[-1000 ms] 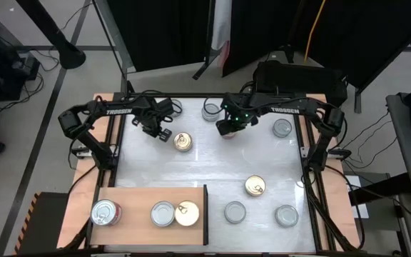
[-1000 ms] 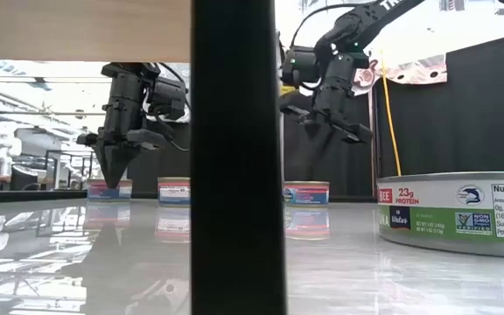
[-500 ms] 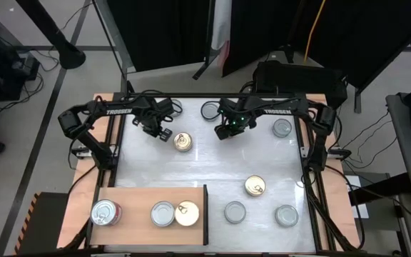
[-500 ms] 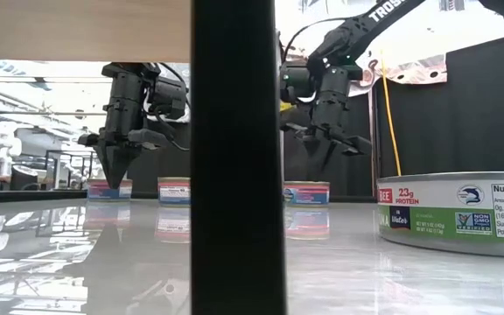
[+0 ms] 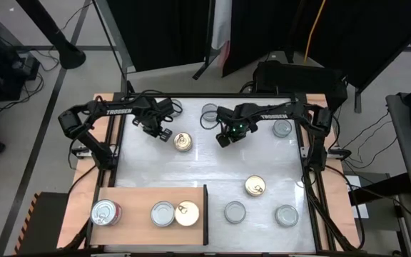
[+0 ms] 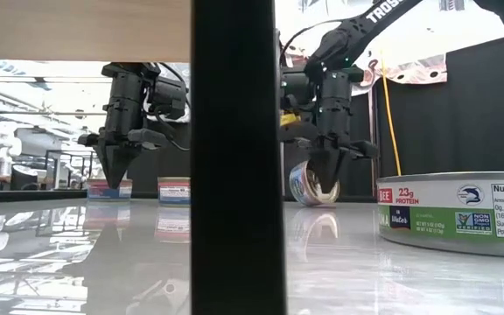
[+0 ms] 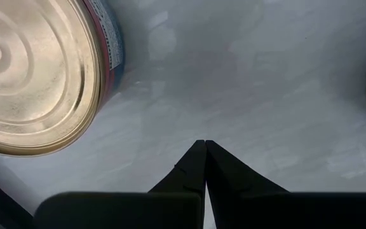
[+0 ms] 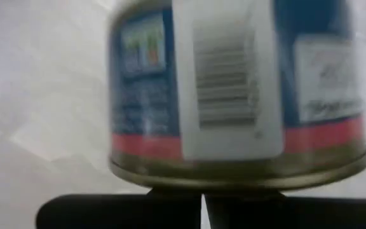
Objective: Stack canned seafood by type on shelf
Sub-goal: Stack the blue pink tuna can on top of the other blue pink tuna can on the shelf
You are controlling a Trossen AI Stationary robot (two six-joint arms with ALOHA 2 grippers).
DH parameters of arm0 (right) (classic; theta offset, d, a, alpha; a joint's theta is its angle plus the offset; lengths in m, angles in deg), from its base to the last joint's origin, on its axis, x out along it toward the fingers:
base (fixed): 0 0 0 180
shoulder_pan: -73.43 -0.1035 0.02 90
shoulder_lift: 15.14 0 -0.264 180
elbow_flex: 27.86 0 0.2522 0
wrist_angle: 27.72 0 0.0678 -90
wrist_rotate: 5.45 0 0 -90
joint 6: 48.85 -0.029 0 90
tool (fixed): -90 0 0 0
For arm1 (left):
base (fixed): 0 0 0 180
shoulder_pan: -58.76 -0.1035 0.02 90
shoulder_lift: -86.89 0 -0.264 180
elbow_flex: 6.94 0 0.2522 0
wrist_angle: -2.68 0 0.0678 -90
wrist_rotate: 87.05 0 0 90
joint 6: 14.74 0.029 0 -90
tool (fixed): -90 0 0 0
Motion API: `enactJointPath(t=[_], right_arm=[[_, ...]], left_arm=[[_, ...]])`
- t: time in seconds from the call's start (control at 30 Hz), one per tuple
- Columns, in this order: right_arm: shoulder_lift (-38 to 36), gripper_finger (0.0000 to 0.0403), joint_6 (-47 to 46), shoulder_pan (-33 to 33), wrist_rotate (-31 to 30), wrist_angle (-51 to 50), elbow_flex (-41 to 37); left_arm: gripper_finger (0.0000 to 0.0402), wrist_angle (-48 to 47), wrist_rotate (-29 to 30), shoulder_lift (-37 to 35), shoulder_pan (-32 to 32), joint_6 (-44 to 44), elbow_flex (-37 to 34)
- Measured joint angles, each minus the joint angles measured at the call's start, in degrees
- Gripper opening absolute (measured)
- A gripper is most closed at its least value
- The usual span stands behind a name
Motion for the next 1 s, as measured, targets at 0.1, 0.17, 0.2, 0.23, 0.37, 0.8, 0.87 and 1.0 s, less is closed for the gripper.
enactJointPath(t=[0.1,0.17,0.2,0.23,0.37,0.8,0.87,1.0], right_arm=[[0.0,0.0,-1.3,-0.6,-2.3,0.2,-1.6],[0.0,0.0,-1.5,-0.7,-2.6,0.4,-3.1],[0.0,0.0,-1.5,-0.9,-2.7,0.4,-3.8],[0.0,0.0,-1.4,-1.2,-2.8,0.3,-4.2],[-2.4,0.0,1.3,-3.1,-2.1,-1.1,-4.5],[-21.1,0.0067,43.3,1.5,9.8,1.5,-3.8],[-21.2,0.0108,50.3,4.2,11.0,2.0,-3.8],[-20.1,0.0202,62.8,8.6,11.9,3.8,-3.8]], left_arm=[[0.0011,0.0,0.0,0.0,0.0,0.0,0.0],[0.0011,0.0,0.0,0.0,0.0,0.0,0.0],[0.0011,0.0,0.0,0.0,0.0,0.0,0.0],[0.0011,0.0,0.0,0.0,0.0,0.0,0.0],[0.0011,0.0,0.0,0.0,0.0,0.0,0.0],[0.0011,-0.4,-2.4,-7.9,0.6,-4.4,0.0],[0.0011,0.1,-1.8,-11.5,1.2,-5.8,0.1],[0.0011,0.0,0.4,-17.9,2.4,-9.1,0.1]])
